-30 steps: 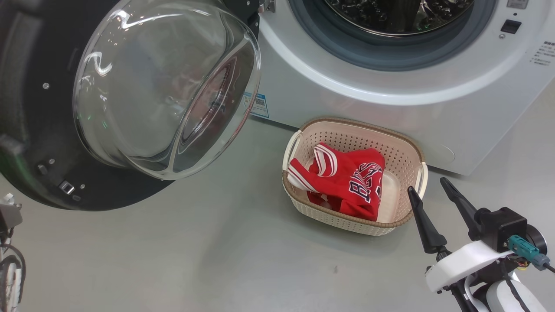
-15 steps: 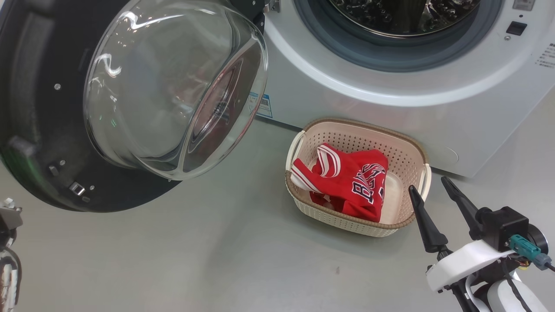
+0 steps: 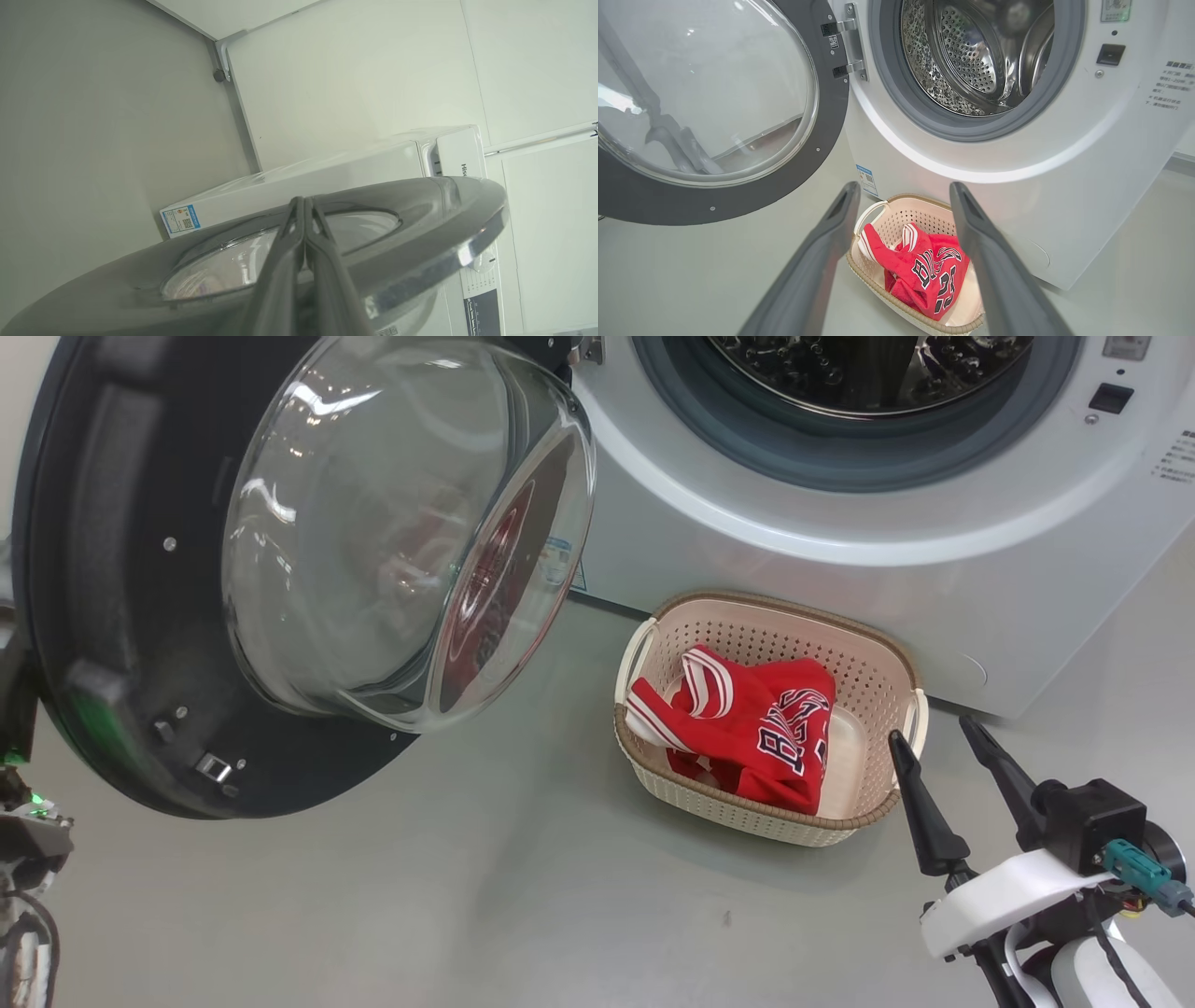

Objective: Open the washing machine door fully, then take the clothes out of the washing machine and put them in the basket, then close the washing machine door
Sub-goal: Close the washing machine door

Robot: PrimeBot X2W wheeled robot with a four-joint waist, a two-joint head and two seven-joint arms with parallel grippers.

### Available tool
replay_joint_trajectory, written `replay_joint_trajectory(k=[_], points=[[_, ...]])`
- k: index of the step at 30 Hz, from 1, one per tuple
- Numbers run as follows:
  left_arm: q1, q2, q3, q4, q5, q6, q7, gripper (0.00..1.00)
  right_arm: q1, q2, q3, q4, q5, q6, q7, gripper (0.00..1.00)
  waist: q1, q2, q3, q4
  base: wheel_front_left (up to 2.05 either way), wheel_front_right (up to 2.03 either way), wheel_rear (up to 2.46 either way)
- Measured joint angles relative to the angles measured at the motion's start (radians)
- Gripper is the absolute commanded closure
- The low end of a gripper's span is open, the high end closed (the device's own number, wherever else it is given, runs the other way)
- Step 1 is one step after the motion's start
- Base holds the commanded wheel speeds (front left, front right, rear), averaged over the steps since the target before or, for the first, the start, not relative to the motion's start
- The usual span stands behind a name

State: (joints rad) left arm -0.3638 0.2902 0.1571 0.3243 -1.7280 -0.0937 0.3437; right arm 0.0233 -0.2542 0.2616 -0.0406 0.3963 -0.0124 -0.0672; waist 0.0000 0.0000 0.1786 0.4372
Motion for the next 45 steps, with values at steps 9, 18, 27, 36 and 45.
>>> replay_joint_trajectory(k=[9, 18, 27, 36, 45], points=[[0.050, -0.013, -0.010, -0.076, -0.042, -0.018, 0.069, 1.00, 0.000, 0.000, -0.012, 0.000, 0.001, -0.001, -0.009, 0.00, 0.0000, 0.0000, -0.001, 0.000, 0.00, 0.00, 0.00], [0.093, -0.033, -0.019, -0.154, -0.071, -0.025, 0.130, 1.00, 0.000, 0.004, -0.012, 0.001, 0.003, -0.008, -0.013, 0.00, 0.0000, 0.0000, -0.005, -0.005, 0.00, 0.00, 0.00], [0.150, -0.051, -0.009, -0.230, -0.117, -0.026, 0.169, 1.00, 0.000, 0.017, -0.001, 0.007, 0.010, -0.008, -0.020, 0.00, 0.0000, 0.0000, -0.012, -0.033, 0.00, 0.00, 0.00], [0.201, -0.083, -0.021, -0.322, -0.120, -0.026, 0.211, 1.00, -0.004, 0.031, 0.002, 0.025, 0.017, -0.007, -0.035, 0.00, 0.0000, 0.0000, -0.019, -0.076, 0.00, 0.00, 0.00], [0.274, -0.092, -0.035, -0.411, -0.108, -0.026, 0.246, 1.00, -0.020, 0.050, 0.017, 0.034, 0.018, -0.006, -0.044, 0.00, 0.0000, 0.0001, -0.023, -0.139, 0.00, 0.00, 0.00]])
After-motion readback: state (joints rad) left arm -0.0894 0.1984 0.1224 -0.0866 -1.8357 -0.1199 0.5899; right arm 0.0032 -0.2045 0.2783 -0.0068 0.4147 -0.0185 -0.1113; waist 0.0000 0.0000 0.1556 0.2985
